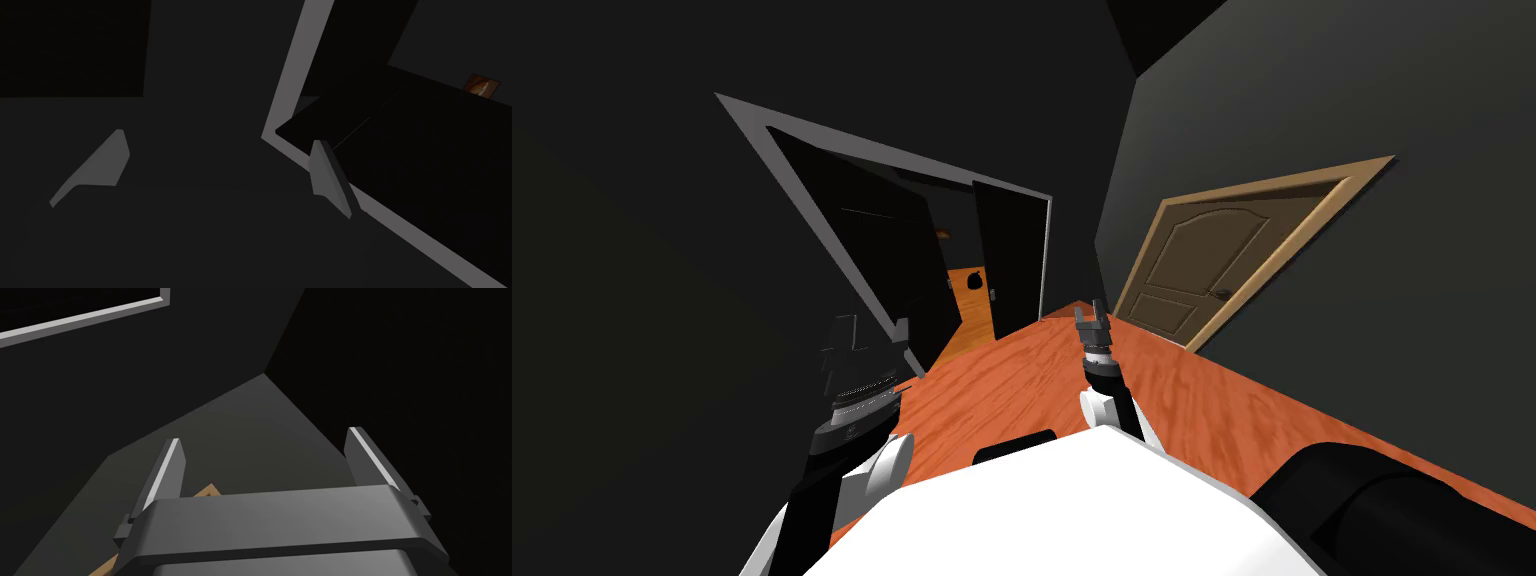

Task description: Push the door open

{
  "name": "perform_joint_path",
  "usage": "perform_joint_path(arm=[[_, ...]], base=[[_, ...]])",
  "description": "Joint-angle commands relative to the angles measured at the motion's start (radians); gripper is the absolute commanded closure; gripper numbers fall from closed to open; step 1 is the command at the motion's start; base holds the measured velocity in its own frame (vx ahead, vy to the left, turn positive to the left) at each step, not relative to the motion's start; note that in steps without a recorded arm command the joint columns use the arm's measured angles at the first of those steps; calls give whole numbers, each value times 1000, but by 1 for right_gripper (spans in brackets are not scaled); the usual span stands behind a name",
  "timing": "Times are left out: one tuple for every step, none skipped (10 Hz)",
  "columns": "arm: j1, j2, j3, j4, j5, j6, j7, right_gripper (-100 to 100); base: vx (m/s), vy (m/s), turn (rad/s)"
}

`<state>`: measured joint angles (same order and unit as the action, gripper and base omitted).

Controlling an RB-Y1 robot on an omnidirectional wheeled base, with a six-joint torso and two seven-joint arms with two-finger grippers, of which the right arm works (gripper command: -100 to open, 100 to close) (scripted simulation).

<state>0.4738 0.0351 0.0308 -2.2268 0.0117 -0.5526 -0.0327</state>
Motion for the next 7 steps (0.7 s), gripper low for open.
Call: perform_joint_path(arm=[[-11,-11,-4,28,-3,-5,1,-100],[-20,-18,-7,51,-6,-8,1,-100],[-24,-21,-9,63,-7,-10,1,-100],[-28,-25,-10,74,-8,-12,2,-100],[-39,-33,-14,102,-11,-16,2,-100],[-45,-37,-17,118,-13,-19,3,-100],[-52,-41,-19,135,-15,-21,3,-100]], base=[[95,67,83],[79,10,114],[70,-5,69],[57,-7,47],[83,4,96],[92,-2,63],[83,8,85]])
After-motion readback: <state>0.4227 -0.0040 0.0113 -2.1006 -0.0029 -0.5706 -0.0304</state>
